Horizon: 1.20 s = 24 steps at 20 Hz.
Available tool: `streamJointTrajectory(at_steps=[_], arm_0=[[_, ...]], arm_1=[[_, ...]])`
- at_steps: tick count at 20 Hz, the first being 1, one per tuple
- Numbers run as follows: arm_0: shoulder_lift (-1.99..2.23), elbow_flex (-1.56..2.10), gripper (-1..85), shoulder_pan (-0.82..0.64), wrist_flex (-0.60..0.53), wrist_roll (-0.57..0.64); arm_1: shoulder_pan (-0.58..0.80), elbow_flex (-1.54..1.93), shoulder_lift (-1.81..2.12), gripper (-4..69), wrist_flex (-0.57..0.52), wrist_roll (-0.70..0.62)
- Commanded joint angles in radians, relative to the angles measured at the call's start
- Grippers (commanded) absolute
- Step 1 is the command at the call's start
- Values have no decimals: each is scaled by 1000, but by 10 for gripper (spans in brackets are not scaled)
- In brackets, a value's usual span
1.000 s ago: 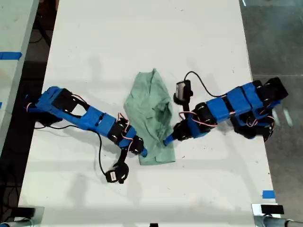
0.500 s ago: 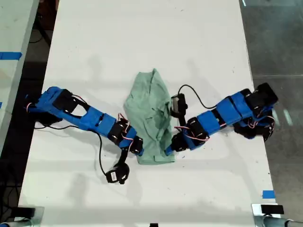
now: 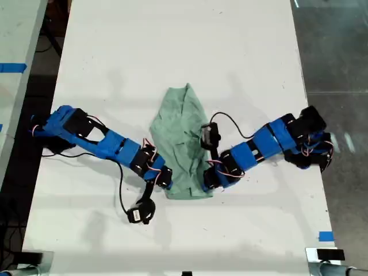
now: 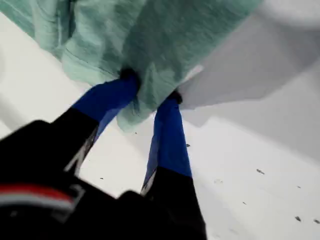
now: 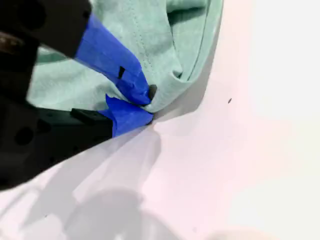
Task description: Fold t shirt
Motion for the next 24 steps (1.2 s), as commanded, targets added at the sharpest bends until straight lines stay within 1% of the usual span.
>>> streamJointTrajectory(at_steps=[1, 3, 4, 5, 7, 9, 12, 14, 16, 17, 19, 22, 23, 24], arm_0=[[60, -17, -1, 21, 20, 3], [81, -17, -1, 31, 23, 0], [101, -17, -1, 40, 25, -3], [129, -17, -1, 51, 25, -6], [190, -17, -1, 54, 26, 21], [281, -15, -1, 34, 48, 64], [466, 21, -1, -35, 163, 97], [552, 37, -1, -115, 276, 106], [637, 83, -1, -210, 341, 129], [675, 118, -1, -262, 350, 149], [706, 175, -1, -391, 364, 195], [607, 239, -1, -612, 364, 279], [543, 227, -1, -669, 357, 307], [480, 210, -1, -716, 353, 324]], arm_1=[[-8, -9, -17, 9, -12, -17], [-15, -52, -18, 9, 5, -15], [-20, -101, -20, 9, 41, -15], [-28, -187, -26, 9, 101, -29], [-25, -325, -2, 9, 184, -94], [25, -328, 110, 9, 187, -163], [152, -272, 295, 8, 181, -285], [242, -238, 393, 8, 169, -353], [333, -183, 479, 8, 143, -413], [380, -120, 529, 8, 104, -437], [479, 57, 634, 8, -14, -495], [641, 414, 790, 8, -298, -545], [693, 523, 828, 8, -397, -557], [741, 601, 847, 9, -471, -568]])
